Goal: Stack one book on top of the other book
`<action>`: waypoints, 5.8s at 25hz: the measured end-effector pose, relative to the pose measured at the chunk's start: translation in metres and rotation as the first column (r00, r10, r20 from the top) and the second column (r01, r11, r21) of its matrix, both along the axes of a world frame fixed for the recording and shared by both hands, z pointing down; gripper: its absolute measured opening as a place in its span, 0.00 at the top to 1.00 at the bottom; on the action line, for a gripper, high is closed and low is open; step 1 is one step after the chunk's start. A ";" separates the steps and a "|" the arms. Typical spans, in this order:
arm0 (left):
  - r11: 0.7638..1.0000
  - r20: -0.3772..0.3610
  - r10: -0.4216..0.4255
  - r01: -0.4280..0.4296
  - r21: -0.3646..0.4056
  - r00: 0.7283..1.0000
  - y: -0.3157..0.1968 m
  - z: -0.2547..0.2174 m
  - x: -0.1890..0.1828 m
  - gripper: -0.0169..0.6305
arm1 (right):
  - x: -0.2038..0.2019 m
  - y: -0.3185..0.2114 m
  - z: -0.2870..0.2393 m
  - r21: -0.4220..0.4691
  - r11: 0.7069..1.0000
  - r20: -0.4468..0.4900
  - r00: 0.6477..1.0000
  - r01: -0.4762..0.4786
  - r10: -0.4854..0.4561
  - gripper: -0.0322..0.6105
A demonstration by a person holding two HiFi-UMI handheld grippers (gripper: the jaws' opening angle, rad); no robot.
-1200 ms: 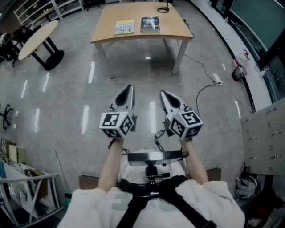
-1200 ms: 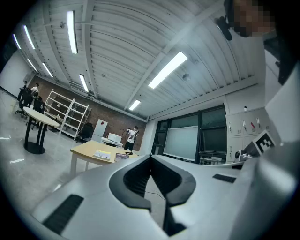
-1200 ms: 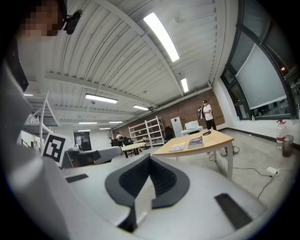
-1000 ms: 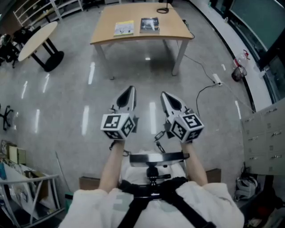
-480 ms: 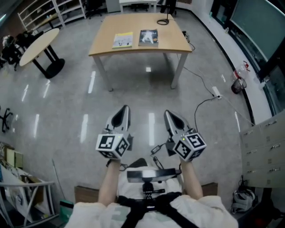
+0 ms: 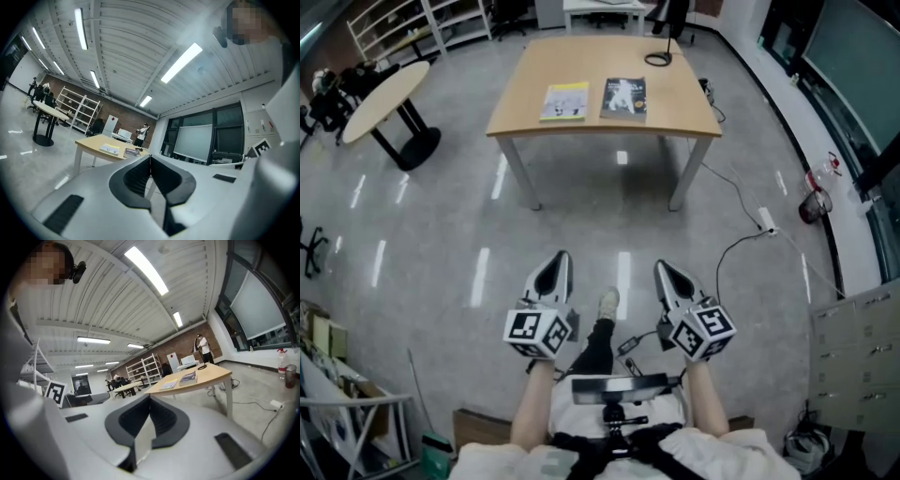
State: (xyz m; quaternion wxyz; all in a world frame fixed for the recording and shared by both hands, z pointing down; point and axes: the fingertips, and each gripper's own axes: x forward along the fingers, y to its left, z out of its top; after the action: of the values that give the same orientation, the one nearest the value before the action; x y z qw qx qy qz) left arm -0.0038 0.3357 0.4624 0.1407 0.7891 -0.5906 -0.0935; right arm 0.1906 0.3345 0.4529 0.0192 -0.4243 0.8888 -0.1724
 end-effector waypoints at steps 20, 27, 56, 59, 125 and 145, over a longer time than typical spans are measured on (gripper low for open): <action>0.994 0.030 0.112 -0.112 0.003 0.993 -0.410 -0.024 -0.005 0.95 | -0.043 -0.384 -0.019 -0.036 0.999 -0.008 0.999 -0.039 0.039 0.95; 0.993 0.041 0.092 -0.089 -0.074 0.995 -0.532 0.010 0.000 0.95 | -0.048 -0.510 0.006 -0.088 0.996 0.012 1.000 -0.015 0.016 0.95; 0.785 0.287 0.388 -0.150 -0.602 0.876 -0.702 0.197 0.029 0.96 | -0.057 -0.712 0.198 -0.519 0.849 -0.331 0.940 -0.105 -0.086 0.95; 0.787 0.318 0.396 -0.140 -0.601 0.862 -0.701 0.199 0.027 0.96 | -0.059 -0.708 0.203 -0.540 0.837 -0.338 0.933 -0.086 -0.121 0.95; 0.752 -0.202 0.127 -0.227 -0.618 0.971 -0.582 0.199 0.009 0.85 | 0.000 -0.602 0.189 -0.555 0.832 -0.093 0.992 0.019 -0.085 0.59; 0.562 -0.437 0.204 -0.471 -0.680 0.876 -0.571 0.219 0.020 0.63 | -0.021 -0.600 0.218 -0.664 0.723 0.048 0.975 0.193 -0.216 0.45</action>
State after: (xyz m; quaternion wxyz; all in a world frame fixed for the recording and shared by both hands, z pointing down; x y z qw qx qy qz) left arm 0.0167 -0.2352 0.6810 0.5688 0.7264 -0.3786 0.0741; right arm 0.1697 -0.2651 0.6708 -0.1664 -0.3056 0.8104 -0.4713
